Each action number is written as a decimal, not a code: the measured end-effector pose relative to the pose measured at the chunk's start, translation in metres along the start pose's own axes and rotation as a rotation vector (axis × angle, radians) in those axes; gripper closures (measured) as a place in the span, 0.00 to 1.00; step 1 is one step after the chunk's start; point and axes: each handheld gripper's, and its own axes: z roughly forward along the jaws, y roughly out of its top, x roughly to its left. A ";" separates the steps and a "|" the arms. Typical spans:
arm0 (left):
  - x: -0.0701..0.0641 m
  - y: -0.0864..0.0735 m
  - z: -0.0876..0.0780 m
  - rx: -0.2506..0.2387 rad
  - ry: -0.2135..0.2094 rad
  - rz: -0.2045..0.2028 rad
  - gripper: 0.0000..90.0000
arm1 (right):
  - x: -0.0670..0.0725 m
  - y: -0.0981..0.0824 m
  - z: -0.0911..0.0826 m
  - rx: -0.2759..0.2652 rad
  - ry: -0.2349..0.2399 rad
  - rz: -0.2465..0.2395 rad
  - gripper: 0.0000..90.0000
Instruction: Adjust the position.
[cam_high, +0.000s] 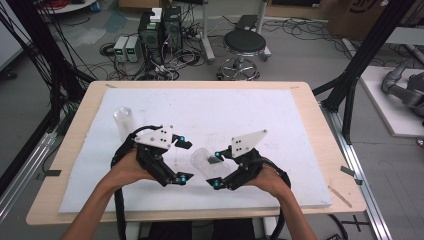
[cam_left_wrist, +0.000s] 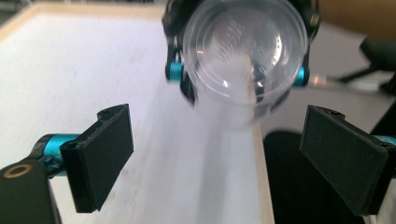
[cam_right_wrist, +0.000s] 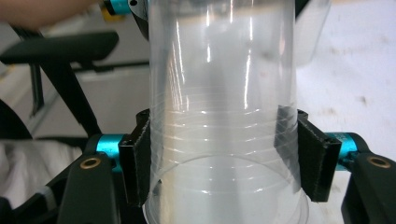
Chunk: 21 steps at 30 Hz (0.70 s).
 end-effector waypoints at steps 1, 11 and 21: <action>0.000 0.000 0.000 0.000 0.000 0.000 0.11 | 0.000 0.002 0.000 0.031 -0.002 -0.001 0.37; 0.003 0.005 0.000 0.317 0.014 -0.041 0.12 | 0.002 0.024 -0.001 0.328 -0.045 -0.003 0.37; 0.003 0.015 0.008 0.397 -0.001 -0.028 0.13 | 0.004 0.035 0.006 0.491 -0.061 -0.022 0.37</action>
